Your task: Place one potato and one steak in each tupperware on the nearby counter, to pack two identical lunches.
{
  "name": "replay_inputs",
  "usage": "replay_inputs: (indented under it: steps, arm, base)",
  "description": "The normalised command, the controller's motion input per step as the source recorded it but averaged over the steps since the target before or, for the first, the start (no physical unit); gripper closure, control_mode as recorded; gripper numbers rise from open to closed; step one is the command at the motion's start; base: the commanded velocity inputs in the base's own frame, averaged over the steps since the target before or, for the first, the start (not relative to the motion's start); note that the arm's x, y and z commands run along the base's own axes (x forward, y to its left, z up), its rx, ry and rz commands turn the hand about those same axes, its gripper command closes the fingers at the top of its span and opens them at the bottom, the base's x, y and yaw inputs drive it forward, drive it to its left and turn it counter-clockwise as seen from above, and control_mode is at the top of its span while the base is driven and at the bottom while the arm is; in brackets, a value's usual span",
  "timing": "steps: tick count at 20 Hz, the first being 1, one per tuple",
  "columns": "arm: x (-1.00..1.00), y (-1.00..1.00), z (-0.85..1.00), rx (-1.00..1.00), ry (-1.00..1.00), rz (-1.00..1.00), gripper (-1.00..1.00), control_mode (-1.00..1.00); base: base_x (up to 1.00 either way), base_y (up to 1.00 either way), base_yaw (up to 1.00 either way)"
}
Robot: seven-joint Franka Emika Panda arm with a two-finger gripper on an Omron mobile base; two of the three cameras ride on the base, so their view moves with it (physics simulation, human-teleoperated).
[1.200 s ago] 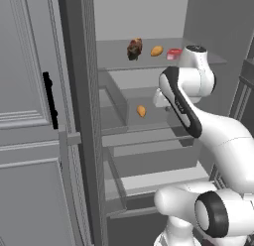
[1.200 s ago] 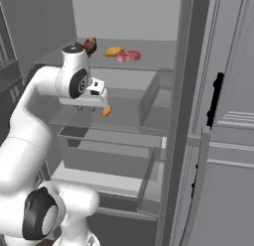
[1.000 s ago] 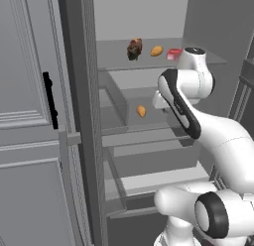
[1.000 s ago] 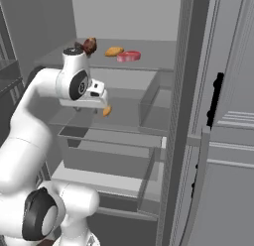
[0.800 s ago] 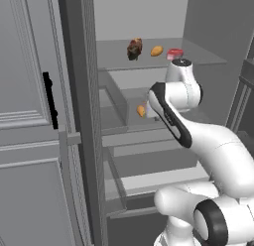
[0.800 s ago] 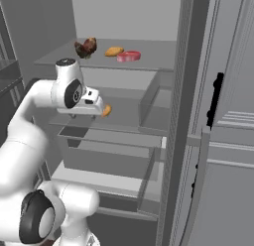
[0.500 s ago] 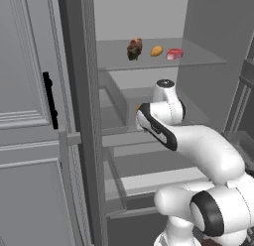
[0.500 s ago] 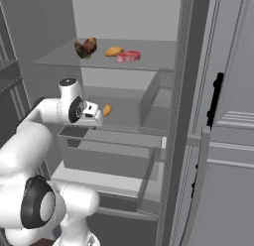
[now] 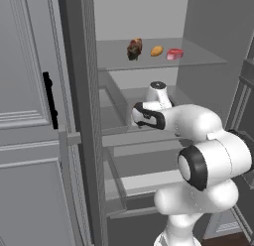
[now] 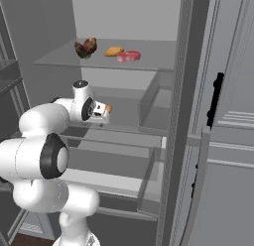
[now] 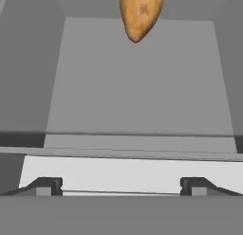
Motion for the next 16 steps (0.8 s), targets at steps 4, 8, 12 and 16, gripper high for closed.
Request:
replay_inputs:
  steps: [4,8,12,16]
  arm:
    - [0.93,-0.08,0.02,0.01,0.0,0.03,-1.0,-1.0]
    - [0.96,-0.18,-0.01,0.0,0.05,0.06,-1.0,-1.0]
    - [0.51,-0.02,-0.1,0.0,0.0,0.01,-1.0,-1.0]
    - [0.3,0.0,-0.23,0.0,0.0,0.0,-1.0,-1.0]
  base:
    - [0.0,0.0,0.0]
    - [0.0,0.0,0.0]
    - [0.0,0.0,0.0]
    - [0.0,0.0,0.0]
